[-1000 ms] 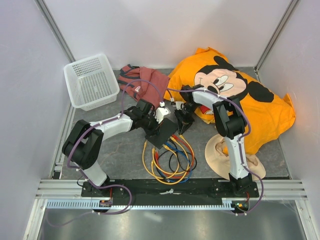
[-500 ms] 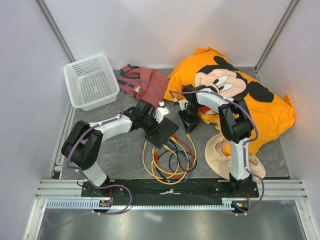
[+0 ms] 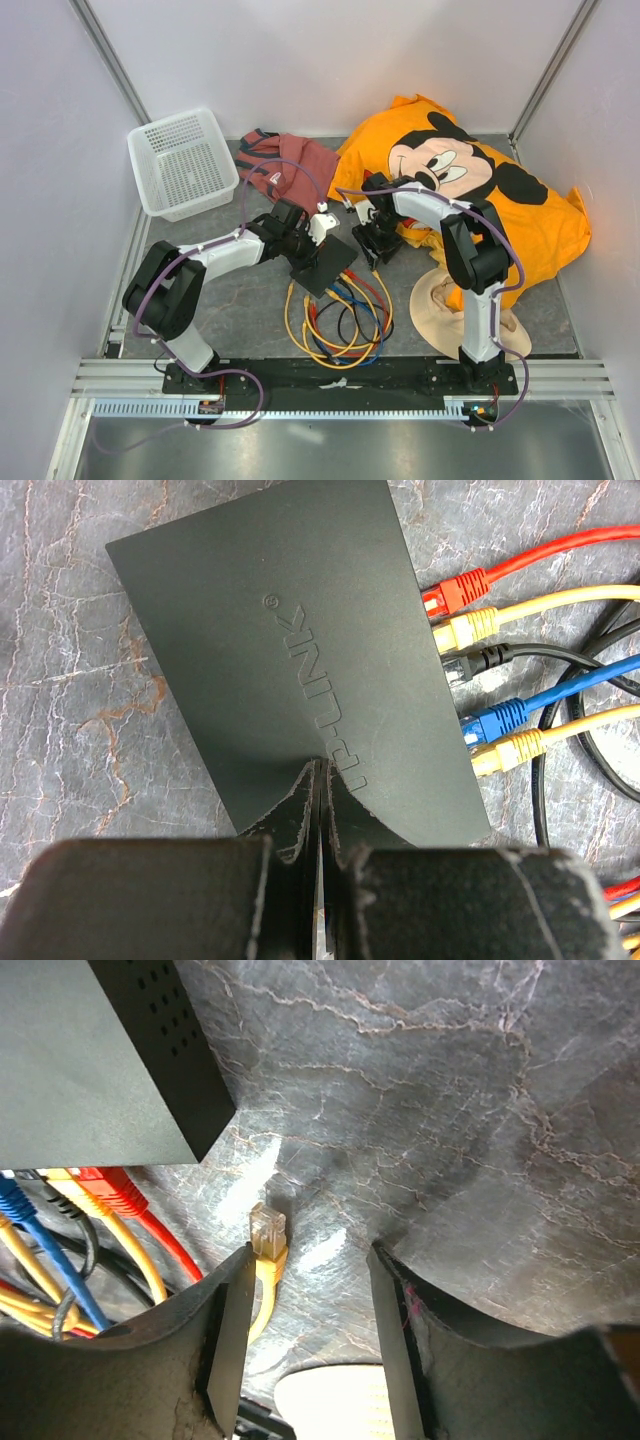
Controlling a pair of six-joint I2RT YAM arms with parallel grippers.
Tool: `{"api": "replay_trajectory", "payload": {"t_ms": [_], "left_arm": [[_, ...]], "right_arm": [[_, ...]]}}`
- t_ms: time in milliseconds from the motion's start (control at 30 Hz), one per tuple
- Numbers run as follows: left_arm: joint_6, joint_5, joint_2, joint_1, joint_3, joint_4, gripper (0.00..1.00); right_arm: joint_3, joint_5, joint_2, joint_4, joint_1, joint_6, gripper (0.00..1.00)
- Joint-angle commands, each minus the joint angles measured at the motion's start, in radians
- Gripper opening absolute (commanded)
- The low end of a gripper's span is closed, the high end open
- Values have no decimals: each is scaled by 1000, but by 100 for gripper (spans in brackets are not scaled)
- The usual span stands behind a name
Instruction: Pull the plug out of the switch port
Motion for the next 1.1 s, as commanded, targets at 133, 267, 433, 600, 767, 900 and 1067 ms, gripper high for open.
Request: {"api": "replay_trajectory", "payload": {"t_ms": [133, 267, 433, 600, 767, 900, 1067], "left_arm": [[-18, -35, -11, 1, 0, -4, 1], [-16, -43, -11, 1, 3, -6, 2], [-25, -35, -2, 1, 6, -3, 2], [-32, -35, 0, 1, 17, -7, 2], [-31, -44, -6, 4, 9, -10, 2], [-27, -43, -23, 8, -5, -18, 2], [-41, -41, -58, 19, -19, -21, 2]], "right_arm": [[-82, 96, -3, 87, 53, -76, 53], [-125, 49, -66, 102, 71, -100, 50], [-142, 75, -74, 85, 87, -158, 57], [-165, 170, -74, 127, 103, -146, 42], [-162, 233, -121, 154, 97, -129, 16], [-40, 268, -182, 151, 53, -131, 7], [274, 198, -219, 108, 7, -177, 1]]}}
